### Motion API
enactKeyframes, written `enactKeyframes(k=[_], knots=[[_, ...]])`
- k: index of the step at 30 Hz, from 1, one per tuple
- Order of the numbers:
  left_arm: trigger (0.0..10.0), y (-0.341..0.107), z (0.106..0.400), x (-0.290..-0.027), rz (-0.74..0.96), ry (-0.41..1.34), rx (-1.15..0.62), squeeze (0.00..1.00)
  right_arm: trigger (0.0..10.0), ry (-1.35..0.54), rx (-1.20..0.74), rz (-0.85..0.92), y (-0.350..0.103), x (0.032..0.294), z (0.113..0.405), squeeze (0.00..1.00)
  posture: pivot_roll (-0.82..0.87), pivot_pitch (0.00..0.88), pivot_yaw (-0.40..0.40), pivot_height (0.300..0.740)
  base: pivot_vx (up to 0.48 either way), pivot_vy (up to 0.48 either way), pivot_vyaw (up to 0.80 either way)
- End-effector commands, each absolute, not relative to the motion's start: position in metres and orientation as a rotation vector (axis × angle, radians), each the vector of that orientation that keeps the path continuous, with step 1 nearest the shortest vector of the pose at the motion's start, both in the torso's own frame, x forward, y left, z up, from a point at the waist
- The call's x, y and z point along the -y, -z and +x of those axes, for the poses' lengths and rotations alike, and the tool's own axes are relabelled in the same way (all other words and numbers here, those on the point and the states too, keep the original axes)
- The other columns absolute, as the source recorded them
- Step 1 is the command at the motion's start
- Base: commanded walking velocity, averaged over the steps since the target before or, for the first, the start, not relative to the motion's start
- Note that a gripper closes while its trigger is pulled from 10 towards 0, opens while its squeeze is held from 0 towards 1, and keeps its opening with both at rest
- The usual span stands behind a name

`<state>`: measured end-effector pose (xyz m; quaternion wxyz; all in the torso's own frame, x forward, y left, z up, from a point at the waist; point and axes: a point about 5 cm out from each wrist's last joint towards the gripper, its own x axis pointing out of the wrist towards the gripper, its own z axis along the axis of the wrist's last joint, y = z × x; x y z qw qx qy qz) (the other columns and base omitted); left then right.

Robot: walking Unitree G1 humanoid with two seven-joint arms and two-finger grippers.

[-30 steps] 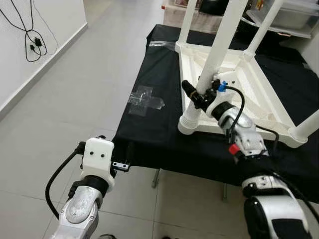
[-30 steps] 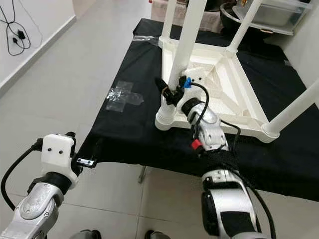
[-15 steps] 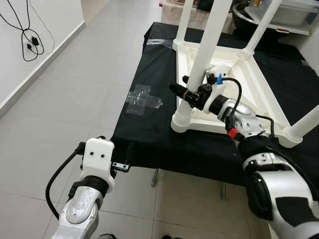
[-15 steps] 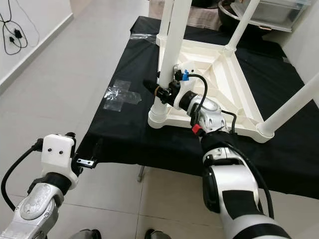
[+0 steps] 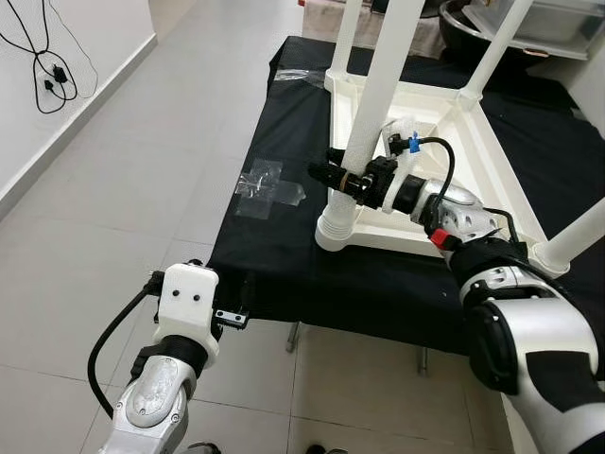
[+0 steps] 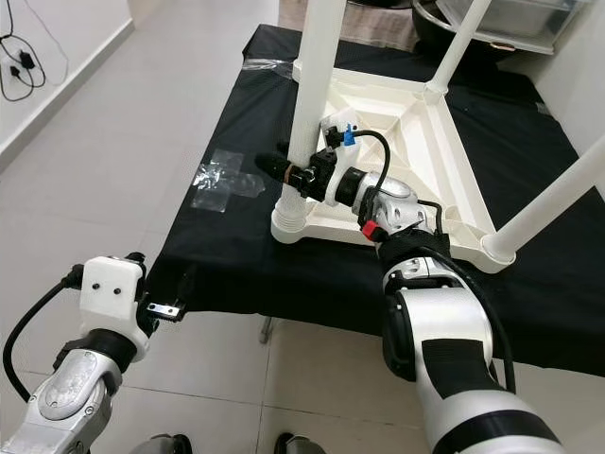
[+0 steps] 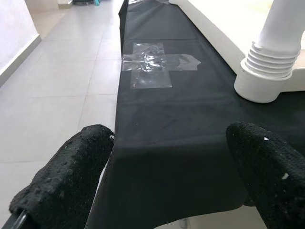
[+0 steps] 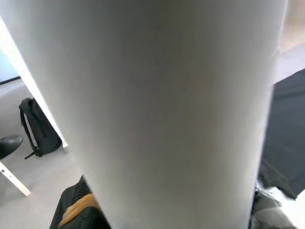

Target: Building children table

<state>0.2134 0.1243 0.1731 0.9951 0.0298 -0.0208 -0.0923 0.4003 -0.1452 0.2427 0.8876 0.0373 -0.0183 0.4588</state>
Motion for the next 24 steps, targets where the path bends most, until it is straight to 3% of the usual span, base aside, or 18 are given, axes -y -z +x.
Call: enactKeyframes(k=[1, 9, 10, 14, 16, 17, 18, 19, 21, 23, 24], knots=[[10.0, -0.170, 0.211, -0.123, 0.062, 0.190, 0.021, 0.00, 0.0, -0.969, 0.023, 0.101, -0.242, 0.142, 0.401, 0.00, 0.18, 0.171, -0.123, 0.740, 0.000, 0.000, 0.00], [10.0, -0.170, 0.214, -0.122, 0.063, 0.195, 0.029, 0.00, 0.0, -0.896, 0.086, 0.129, -0.224, 0.140, 0.397, 0.00, 0.16, 0.149, -0.123, 0.740, 0.000, 0.000, 0.00], [10.0, -0.171, 0.217, -0.122, 0.067, 0.200, 0.038, 0.00, 0.0, -0.771, 0.115, 0.113, -0.214, 0.141, 0.396, 0.00, 0.16, 0.147, -0.120, 0.740, 0.000, 0.000, 0.00], [10.0, -0.172, 0.220, -0.124, 0.071, 0.200, 0.045, 0.00, 0.0, -0.575, 0.114, 0.082, -0.199, 0.139, 0.392, 0.00, 0.15, 0.142, -0.114, 0.740, 0.000, 0.000, 0.00], [10.0, -0.173, 0.222, -0.125, 0.075, 0.200, 0.050, 0.00, 0.0, -0.215, 0.069, -0.004, -0.185, 0.142, 0.385, 0.00, 0.15, 0.142, -0.110, 0.740, 0.000, 0.000, 0.00], [10.0, -0.173, 0.222, -0.125, 0.075, 0.200, 0.050, 0.00, 0.0, -0.215, 0.069, -0.004, -0.185, 0.142, 0.385, 0.00, 0.15, 0.142, -0.110, 0.740, 0.000, 0.000, 0.00], [10.0, -0.173, 0.223, -0.125, 0.076, 0.201, 0.052, 0.00, 0.0, -0.029, 0.056, -0.023, -0.181, 0.145, 0.379, 0.00, 0.14, 0.141, -0.111, 0.740, 0.000, 0.000, 0.00], [10.0, -0.173, 0.223, -0.125, 0.076, 0.201, 0.052, 0.00, 0.0, -0.029, 0.056, -0.023, -0.181, 0.145, 0.379, 0.00, 0.14, 0.141, -0.111, 0.740, 0.000, 0.000, 0.00], [10.0, -0.173, 0.223, -0.124, 0.076, 0.207, 0.054, 0.00, 0.0, 0.228, 0.047, 0.062, -0.179, 0.128, 0.360, 0.00, 0.15, 0.143, -0.115, 0.740, 0.000, 0.000, 0.00], [10.0, -0.173, 0.223, -0.124, 0.076, 0.207, 0.054, 0.00, 0.0, 0.228, 0.047, 0.062, -0.179, 0.128, 0.360, 0.00, 0.15, 0.143, -0.115, 0.740, 0.000, 0.000, 0.00], [10.0, -0.173, 0.223, -0.123, 0.076, 0.209, 0.053, 0.00, 0.0, 0.264, 0.048, 0.116, -0.181, 0.113, 0.355, 0.00, 0.15, 0.146, -0.114, 0.740, 0.000, 0.000, 0.00]])
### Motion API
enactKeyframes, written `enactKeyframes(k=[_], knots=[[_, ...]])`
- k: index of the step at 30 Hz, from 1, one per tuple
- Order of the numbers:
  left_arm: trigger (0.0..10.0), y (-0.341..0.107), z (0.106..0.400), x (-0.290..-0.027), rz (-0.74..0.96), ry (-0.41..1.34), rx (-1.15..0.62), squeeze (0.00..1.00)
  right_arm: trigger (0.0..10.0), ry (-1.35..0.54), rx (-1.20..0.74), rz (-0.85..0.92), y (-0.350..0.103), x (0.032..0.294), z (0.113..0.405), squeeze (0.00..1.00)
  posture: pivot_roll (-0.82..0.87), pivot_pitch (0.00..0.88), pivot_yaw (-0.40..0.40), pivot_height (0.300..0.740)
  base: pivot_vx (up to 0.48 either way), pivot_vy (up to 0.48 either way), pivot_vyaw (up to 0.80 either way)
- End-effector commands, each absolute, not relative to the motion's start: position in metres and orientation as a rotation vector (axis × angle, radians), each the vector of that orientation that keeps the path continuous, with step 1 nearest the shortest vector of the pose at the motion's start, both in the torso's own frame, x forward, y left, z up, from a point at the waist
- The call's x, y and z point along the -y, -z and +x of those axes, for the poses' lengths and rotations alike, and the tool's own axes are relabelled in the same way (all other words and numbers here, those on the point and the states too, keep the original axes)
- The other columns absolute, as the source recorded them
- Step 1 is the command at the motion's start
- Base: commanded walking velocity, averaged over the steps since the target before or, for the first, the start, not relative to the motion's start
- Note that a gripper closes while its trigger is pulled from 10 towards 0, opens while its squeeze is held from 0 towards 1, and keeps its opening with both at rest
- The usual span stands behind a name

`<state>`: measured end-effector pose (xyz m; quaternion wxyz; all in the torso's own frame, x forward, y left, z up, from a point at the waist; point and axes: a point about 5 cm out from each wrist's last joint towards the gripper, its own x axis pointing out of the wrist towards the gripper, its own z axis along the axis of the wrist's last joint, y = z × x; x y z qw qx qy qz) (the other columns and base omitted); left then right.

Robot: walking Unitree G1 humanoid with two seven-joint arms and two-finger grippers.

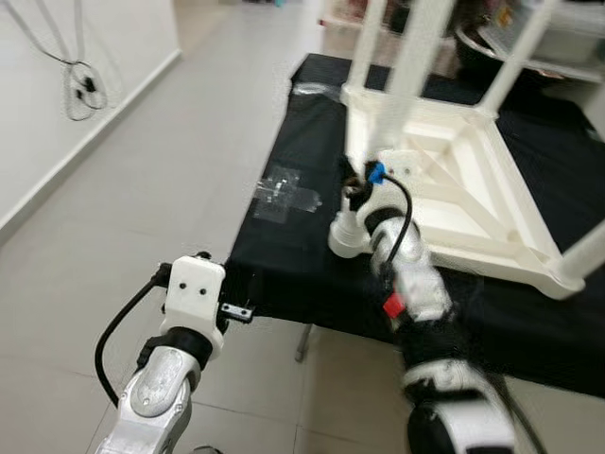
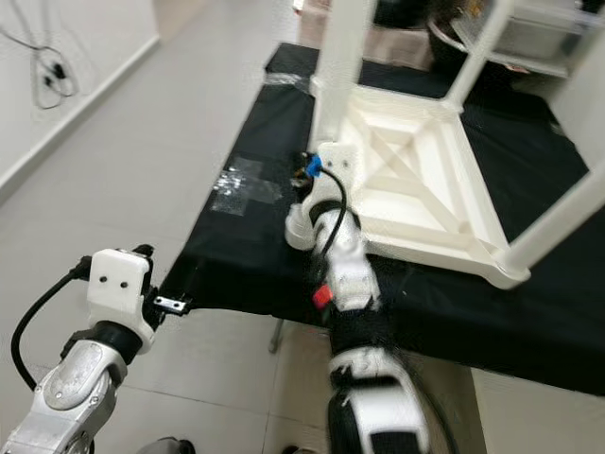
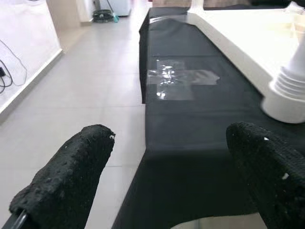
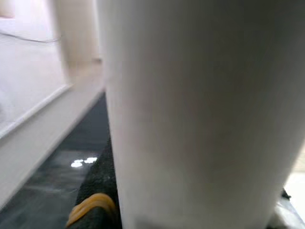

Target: Building children table

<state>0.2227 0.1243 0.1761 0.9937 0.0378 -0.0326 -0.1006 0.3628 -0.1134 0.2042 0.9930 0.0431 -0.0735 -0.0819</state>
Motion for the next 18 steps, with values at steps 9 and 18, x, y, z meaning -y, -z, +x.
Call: enactKeyframes(k=[9, 18], knots=[[10.0, -0.171, 0.218, -0.120, 0.067, 0.211, 0.041, 0.00, 10.0, 0.131, 0.068, 0.209, -0.195, 0.047, 0.345, 0.00, 0.16, 0.153, -0.118, 0.740, 0.000, 0.000, 0.00], [10.0, -0.170, 0.221, -0.120, 0.062, 0.209, 0.042, 0.00, 10.0, -0.066, 0.193, 0.165, -0.214, 0.076, 0.341, 0.00, 0.14, 0.158, -0.115, 0.740, 0.000, 0.000, 0.00]])
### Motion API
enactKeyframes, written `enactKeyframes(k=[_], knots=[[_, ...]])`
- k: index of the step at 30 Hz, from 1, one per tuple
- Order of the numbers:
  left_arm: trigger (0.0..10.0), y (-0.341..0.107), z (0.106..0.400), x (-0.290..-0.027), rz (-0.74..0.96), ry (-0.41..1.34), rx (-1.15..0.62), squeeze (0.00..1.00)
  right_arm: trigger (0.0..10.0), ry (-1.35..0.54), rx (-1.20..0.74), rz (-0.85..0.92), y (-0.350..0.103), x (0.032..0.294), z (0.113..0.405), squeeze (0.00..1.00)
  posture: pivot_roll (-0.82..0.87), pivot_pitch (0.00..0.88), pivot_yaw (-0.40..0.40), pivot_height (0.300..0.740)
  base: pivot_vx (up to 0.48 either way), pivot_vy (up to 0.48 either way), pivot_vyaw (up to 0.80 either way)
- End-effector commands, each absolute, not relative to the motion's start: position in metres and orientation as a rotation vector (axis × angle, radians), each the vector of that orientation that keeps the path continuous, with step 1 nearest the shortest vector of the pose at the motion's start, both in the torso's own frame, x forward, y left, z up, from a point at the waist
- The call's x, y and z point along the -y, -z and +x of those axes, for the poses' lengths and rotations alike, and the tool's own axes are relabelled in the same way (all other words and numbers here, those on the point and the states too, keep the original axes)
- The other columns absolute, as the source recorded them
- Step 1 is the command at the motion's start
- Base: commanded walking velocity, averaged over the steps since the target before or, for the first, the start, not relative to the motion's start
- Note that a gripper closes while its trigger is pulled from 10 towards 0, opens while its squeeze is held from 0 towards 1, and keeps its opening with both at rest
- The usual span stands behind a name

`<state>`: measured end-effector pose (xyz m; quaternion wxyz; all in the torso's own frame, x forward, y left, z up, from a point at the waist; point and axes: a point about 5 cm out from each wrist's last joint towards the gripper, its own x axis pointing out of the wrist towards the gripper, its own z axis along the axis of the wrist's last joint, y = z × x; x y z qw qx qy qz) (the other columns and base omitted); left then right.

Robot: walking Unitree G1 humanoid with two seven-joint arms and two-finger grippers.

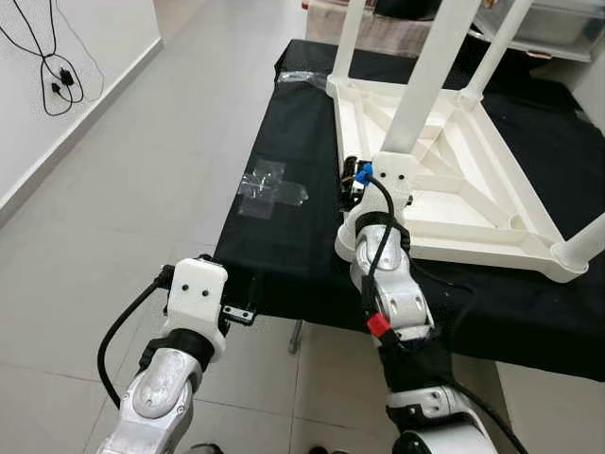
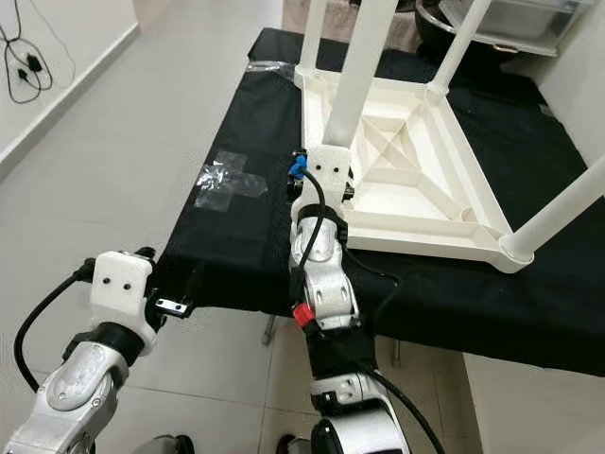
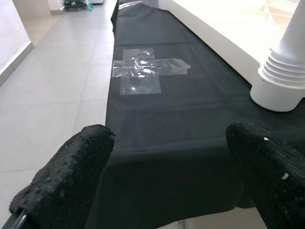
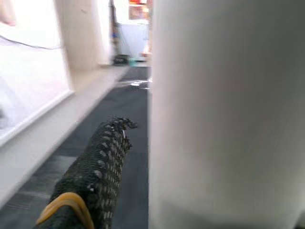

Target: Building children table

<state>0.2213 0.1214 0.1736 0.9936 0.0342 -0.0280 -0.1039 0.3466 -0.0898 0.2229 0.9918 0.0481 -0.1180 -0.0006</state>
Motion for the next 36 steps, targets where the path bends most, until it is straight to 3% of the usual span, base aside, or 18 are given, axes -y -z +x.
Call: enactKeyframes(k=[1, 4, 6, 7, 10, 12, 14, 19, 25, 27, 33, 34, 36], knots=[[10.0, -0.170, 0.221, -0.119, 0.061, 0.210, 0.043, 0.00, 10.0, -0.140, 0.190, 0.197, -0.215, 0.080, 0.343, 0.00, 0.14, 0.158, -0.115, 0.740, 0.000, 0.000, 0.00], [10.0, -0.169, 0.222, -0.119, 0.060, 0.211, 0.044, 0.00, 10.0, -0.318, 0.174, 0.208, -0.214, 0.096, 0.351, 0.00, 0.13, 0.156, -0.113, 0.740, 0.000, 0.000, 0.00], [10.0, -0.169, 0.223, -0.119, 0.060, 0.212, 0.044, 0.00, 10.0, -0.340, 0.179, 0.190, -0.215, 0.100, 0.352, 0.00, 0.13, 0.156, -0.113, 0.740, 0.000, 0.000, 0.00], [10.0, -0.170, 0.223, -0.118, 0.059, 0.211, 0.046, 0.00, 10.0, -0.439, 0.148, 0.168, -0.215, 0.115, 0.361, 0.00, 0.13, 0.155, -0.116, 0.740, 0.000, 0.000, 0.00], [10.0, -0.170, 0.223, -0.118, 0.059, 0.210, 0.046, 0.00, 10.0, -0.467, 0.137, 0.169, -0.215, 0.119, 0.362, 0.00, 0.13, 0.155, -0.116, 0.740, 0.000, 0.000, 0.00], [10.0, -0.170, 0.223, -0.119, 0.059, 0.208, 0.046, 0.00, 10.0, -0.601, 0.085, 0.203, -0.218, 0.127, 0.368, 0.00, 0.13, 0.154, -0.117, 0.740, 0.000, 0.000, 0.00], [10.0, -0.170, 0.223, -0.119, 0.060, 0.203, 0.047, 0.00, 10.0, -0.839, 0.047, 0.167, -0.227, 0.126, 0.370, 0.00, 0.14, 0.154, -0.122, 0.740, 0.000, 0.000, 0.00], [10.0, -0.170, 0.223, -0.119, 0.059, 0.198, 0.050, 0.00, 10.0, -0.899, 0.073, 0.122, -0.240, 0.125, 0.383, 0.00, 0.14, 0.155, -0.124, 0.740, 0.000, 0.000, 0.00], [10.0, -0.170, 0.223, -0.118, 0.059, 0.199, 0.051, 0.00, 10.0, -1.123, 0.054, 0.180, -0.247, 0.118, 0.381, 0.00, 0.15, 0.155, -0.127, 0.740, 0.000, 0.000, 0.00], [10.0, -0.170, 0.222, -0.121, 0.064, 0.191, 0.048, 0.00, 10.0, -1.245, 0.068, 0.121, -0.248, 0.105, 0.379, 0.00, 0.15, 0.156, -0.129, 0.740, 0.000, 0.000, 0.00], [10.0, -0.170, 0.221, -0.120, 0.062, 0.191, 0.047, 0.00, 10.0, -1.258, 0.089, 0.149, -0.247, 0.093, 0.383, 0.00, 0.16, 0.155, -0.132, 0.740, 0.000, 0.000, 0.00], [10.0, -0.170, 0.221, -0.120, 0.063, 0.191, 0.047, 0.00, 0.0, -1.241, 0.101, 0.152, -0.247, 0.092, 0.384, 0.00, 0.17, 0.153, -0.134, 0.740, 0.000, 0.000, 0.00], [10.0, -0.169, 0.220, -0.120, 0.064, 0.190, 0.045, 0.00, 0.0, -1.220, 0.120, 0.146, -0.245, 0.091, 0.385, 0.00, 0.17, 0.151, -0.135, 0.740, 0.000, 0.000, 0.00]])
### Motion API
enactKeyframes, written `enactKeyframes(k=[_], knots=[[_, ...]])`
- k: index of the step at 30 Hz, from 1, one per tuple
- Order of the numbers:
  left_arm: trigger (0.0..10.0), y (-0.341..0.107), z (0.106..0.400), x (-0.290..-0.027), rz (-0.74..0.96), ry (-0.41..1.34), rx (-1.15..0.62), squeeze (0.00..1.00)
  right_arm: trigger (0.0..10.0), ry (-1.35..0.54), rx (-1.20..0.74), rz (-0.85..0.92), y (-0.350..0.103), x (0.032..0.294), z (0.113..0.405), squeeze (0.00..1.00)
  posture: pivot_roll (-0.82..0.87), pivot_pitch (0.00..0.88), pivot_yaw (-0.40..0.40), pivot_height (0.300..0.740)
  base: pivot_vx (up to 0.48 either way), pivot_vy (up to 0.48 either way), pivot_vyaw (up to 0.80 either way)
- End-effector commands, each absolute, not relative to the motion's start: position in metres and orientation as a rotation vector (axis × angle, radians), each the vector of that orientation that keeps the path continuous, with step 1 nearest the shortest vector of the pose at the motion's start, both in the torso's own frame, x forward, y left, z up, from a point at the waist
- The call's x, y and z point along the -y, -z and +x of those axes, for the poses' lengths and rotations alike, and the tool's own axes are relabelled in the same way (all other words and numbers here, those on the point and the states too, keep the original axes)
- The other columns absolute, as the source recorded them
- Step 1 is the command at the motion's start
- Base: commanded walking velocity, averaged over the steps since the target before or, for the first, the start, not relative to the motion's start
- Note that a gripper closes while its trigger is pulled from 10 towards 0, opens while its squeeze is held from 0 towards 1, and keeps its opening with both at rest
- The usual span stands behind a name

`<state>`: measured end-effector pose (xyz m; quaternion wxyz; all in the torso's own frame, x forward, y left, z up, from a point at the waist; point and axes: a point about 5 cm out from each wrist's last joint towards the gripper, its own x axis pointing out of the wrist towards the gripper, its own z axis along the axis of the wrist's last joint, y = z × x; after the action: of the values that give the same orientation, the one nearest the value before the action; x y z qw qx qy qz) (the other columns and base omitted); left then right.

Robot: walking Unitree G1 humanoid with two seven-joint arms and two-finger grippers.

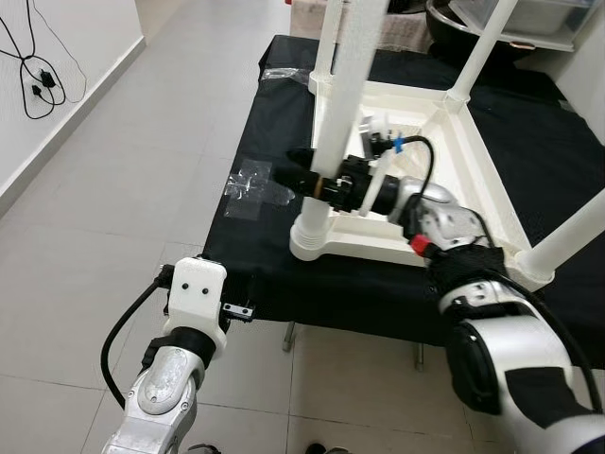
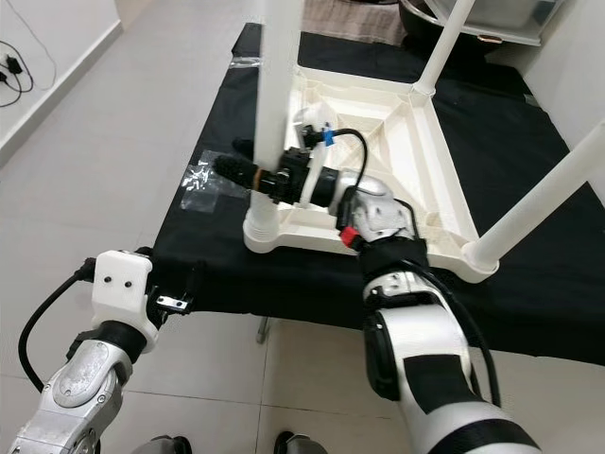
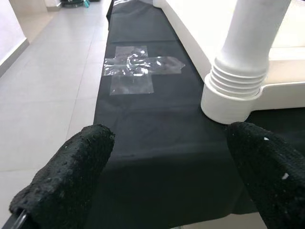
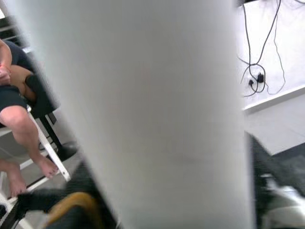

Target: Building children table

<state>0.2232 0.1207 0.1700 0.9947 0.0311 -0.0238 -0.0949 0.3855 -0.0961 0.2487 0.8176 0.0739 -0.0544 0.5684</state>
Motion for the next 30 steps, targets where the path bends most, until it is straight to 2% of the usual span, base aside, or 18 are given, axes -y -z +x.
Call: enactKeyframes(k=[1, 6, 9, 12, 13, 14, 15, 16, 17, 18, 19, 20, 21, 23, 27, 29, 30], knots=[[10.0, -0.169, 0.220, -0.120, 0.064, 0.189, 0.045, 0.00, 0.0, -1.216, 0.125, 0.141, -0.244, 0.091, 0.385, 0.00, 0.17, 0.151, -0.135, 0.740, 0.000, 0.000, 0.00], [10.0, -0.169, 0.219, -0.120, 0.067, 0.190, 0.044, 0.00, 0.0, -1.169, 0.143, 0.158, -0.244, 0.095, 0.387, 0.00, 0.17, 0.141, -0.133, 0.740, 0.000, 0.000, 0.00], [10.0, -0.169, 0.220, -0.119, 0.066, 0.196, 0.047, 0.00, 0.0, -1.015, 0.143, 0.168, -0.240, 0.098, 0.391, 0.00, 0.16, 0.134, -0.129, 0.740, 0.000, 0.000, 0.00], [10.0, -0.169, 0.221, -0.118, 0.066, 0.197, 0.049, 0.00, 0.0, -0.971, 0.137, 0.173, -0.239, 0.099, 0.392, 0.00, 0.16, 0.134, -0.129, 0.740, 0.000, 0.000, 0.00], [10.0, -0.169, 0.222, -0.118, 0.065, 0.199, 0.051, 0.00, 0.0, -0.799, 0.117, 0.153, -0.229, 0.101, 0.393, 0.00, 0.15, 0.131, -0.123, 0.740, 0.000, 0.000, 0.00], [10.0, -0.169, 0.222, -0.118, 0.065, 0.199, 0.051, 0.00, 0.0, -0.799, 0.117, 0.153, -0.229, 0.101, 0.393, 0.00, 0.15, 0.131, -0.123, 0.740, 0.000, 0.000, 0.00], [10.0, -0.169, 0.222, -0.118, 0.063, 0.201, 0.053, 0.00, 0.0, -0.636, 0.104, 0.119, -0.221, 0.105, 0.393, 0.00, 0.15, 0.130, -0.122, 0.740, 0.000, 0.000, 0.00], [10.0, -0.169, 0.222, -0.118, 0.063, 0.201, 0.053, 0.00, 0.0, -0.636, 0.104, 0.119, -0.221, 0.105, 0.393, 0.00, 0.15, 0.130, -0.122, 0.740, 0.000, 0.000, 0.00], [10.0, -0.169, 0.223, -0.118, 0.062, 0.205, 0.054, 0.00, 0.0, -0.389, 0.087, 0.099, -0.213, 0.115, 0.392, 0.00, 0.14, 0.129, -0.120, 0.740, 0.000, 0.000, 0.00], [10.0, -0.169, 0.223, -0.118, 0.062, 0.205, 0.054, 0.00, 0.0, -0.389, 0.087, 0.099, -0.213, 0.115, 0.392, 0.00, 0.14, 0.129, -0.120, 0.740, 0.000, 0.000, 0.00], [10.0, -0.169, 0.223, -0.117, 0.062, 0.208, 0.054, 0.00, 0.0, -0.220, 0.082, 0.086, -0.208, 0.123, 0.390, 0.00, 0.15, 0.128, -0.119, 0.740, 0.000, 0.000, 0.00], [10.0, -0.169, 0.223, -0.116, 0.061, 0.212, 0.054, 0.00, 0.0, -0.040, 0.072, 0.095, -0.201, 0.124, 0.381, 0.00, 0.14, 0.127, -0.119, 0.740, 0.000, 0.000, 0.00], [10.0, -0.169, 0.223, -0.116, 0.061, 0.212, 0.054, 0.00, 0.0, -0.040, 0.072, 0.095, -0.201, 0.124, 0.381, 0.00, 0.14, 0.127, -0.119, 0.740, 0.000, 0.000, 0.00], [10.0, -0.169, 0.223, -0.116, 0.059, 0.216, 0.054, 0.00, 0.0, 0.173, 0.063, 0.120, -0.196, 0.119, 0.364, 0.00, 0.14, 0.131, -0.120, 0.740, 0.000, 0.000, 0.00], [10.0, -0.169, 0.223, -0.115, 0.058, 0.214, 0.055, 0.00, 0.0, 0.232, 0.066, 0.136, -0.197, 0.106, 0.358, 0.00, 0.15, 0.134, -0.122, 0.740, 0.000, 0.000, 0.00], [10.0, -0.169, 0.222, -0.116, 0.058, 0.209, 0.053, 0.00, 0.0, 0.236, 0.054, 0.163, -0.197, 0.086, 0.356, 0.00, 0.15, 0.136, -0.121, 0.740, 0.000, 0.000, 0.00], [10.0, -0.169, 0.222, -0.116, 0.058, 0.209, 0.053, 0.00, 0.0, 0.236, 0.054, 0.163, -0.197, 0.086, 0.356, 0.00, 0.15, 0.136, -0.121, 0.740, 0.000, 0.000, 0.00]])
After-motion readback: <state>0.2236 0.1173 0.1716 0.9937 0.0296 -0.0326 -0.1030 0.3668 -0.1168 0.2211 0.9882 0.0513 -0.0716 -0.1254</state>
